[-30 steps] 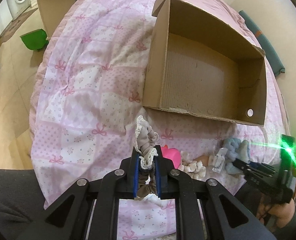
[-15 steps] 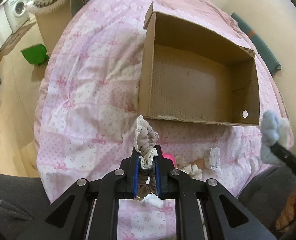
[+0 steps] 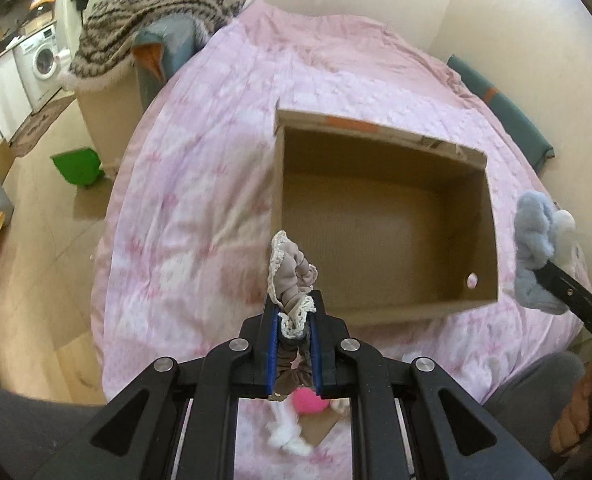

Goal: Organize soft objects
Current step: 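Carry the lace scrunchie and fish plush with both tools over the cardboard box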

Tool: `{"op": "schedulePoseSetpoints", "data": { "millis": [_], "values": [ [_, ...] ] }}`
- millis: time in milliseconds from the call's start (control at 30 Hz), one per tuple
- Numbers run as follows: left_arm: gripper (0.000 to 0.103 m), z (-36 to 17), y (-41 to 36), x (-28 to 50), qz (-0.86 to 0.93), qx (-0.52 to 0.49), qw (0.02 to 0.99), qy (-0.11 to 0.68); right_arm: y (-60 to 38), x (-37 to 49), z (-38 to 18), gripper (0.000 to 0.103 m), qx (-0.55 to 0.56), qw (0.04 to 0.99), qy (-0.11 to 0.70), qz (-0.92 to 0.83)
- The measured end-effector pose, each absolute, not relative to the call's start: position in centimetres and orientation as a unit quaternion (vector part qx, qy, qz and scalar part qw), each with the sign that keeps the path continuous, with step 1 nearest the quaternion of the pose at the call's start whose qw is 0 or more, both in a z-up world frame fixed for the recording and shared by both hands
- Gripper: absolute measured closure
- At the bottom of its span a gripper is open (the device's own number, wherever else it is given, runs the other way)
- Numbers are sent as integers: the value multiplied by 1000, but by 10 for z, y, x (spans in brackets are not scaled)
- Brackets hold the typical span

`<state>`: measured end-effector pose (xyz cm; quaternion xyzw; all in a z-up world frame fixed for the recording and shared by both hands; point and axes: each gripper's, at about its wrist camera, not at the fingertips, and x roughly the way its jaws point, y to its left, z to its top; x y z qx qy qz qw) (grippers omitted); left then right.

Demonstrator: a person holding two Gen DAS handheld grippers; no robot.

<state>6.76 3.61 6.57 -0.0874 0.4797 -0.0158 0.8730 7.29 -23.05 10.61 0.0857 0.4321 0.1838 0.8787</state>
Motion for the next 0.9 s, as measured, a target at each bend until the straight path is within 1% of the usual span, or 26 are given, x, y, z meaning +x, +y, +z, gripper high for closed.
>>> {"op": "schedulePoseSetpoints", "data": {
  "millis": [200,367,567,900],
  "values": [
    [91,79,21,100,-18,-84,878,472,-232,106,102,78,105,885,416,181],
    [91,76,10,123,-10,-70,881,468,-233,128,85,78,114,886,417,167],
    [91,58,-1,145,-4,-50,881,470,-238,136,52,78,119,876,444,148],
    [91,27,-18,172,-3,-36,872,488,-234,147,26,78,105,860,482,127]
  ]
}}
